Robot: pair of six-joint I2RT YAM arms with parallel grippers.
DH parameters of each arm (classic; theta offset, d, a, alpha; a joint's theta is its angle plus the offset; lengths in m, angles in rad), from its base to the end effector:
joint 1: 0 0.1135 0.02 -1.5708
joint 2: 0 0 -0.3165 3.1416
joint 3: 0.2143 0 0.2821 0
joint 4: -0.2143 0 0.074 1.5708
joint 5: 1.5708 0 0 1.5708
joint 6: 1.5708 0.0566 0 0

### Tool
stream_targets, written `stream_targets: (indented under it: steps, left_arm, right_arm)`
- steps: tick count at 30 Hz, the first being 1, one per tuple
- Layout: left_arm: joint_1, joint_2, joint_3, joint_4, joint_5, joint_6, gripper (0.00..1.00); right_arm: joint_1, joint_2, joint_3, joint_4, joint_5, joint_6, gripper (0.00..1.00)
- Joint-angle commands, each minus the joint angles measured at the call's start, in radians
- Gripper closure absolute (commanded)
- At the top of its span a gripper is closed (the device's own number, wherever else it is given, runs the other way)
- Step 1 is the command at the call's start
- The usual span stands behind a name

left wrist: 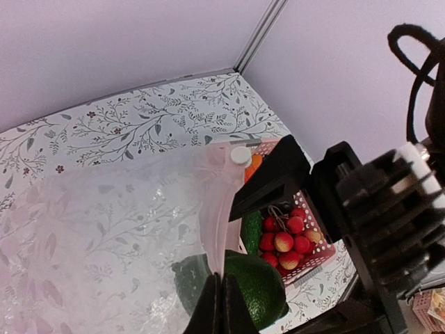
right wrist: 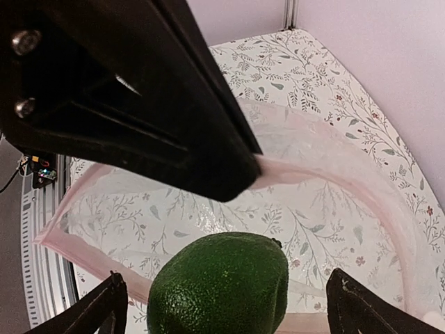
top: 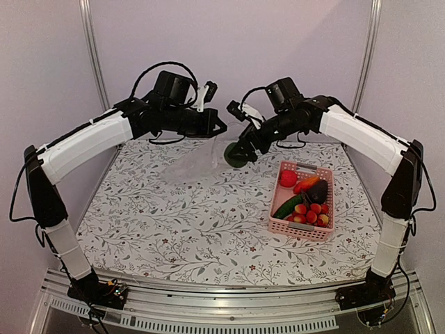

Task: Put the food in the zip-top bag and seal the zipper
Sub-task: Place the fake vegetable in the zipper food storage bag, then adjust the zipper food storage bag at the center of the board.

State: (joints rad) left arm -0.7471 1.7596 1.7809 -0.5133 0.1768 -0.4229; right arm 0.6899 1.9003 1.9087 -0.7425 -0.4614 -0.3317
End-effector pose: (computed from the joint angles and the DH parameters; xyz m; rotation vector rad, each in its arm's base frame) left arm 0.3366 -0.3253 0.4289 0.4655 2.1304 -0.8807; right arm 0.3620 0.3314 0.3918 -1.3351 1.8907 0.7144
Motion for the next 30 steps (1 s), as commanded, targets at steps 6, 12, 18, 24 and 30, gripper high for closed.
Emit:
stream_targets:
  steps: [6,12,18,24,30]
  left_arm:
    - [-0.007,-0.019,-0.027,-0.007,-0.06,0.032,1.0]
    - [0.003,-0.011,-0.044,-0.008,-0.063,0.035,1.0]
    - [0.03,-0.01,-0.06,-0.017,-0.065,0.036,1.0]
    - [0.045,-0.025,-0.066,-0.019,-0.064,0.05,1.0]
    - [0.05,-0.018,-0.034,-0.049,-0.063,0.077,1.0]
  right_arm:
    - [0.008,-0.089,0.031,-0.05,-0.036,-0.004,0.01]
    - [0.008,-0.143,-0.083,-0.003,-0.018,-0.063,0.02]
    - [0.008,-0.214,-0.179,0.019,0.017,-0.129,0.08]
    - [0.011,-0.273,-0.247,0.009,-0.004,-0.241,0.19]
    - [0.071,-0.277,-0.226,-0.001,0.066,-0.402,0.31]
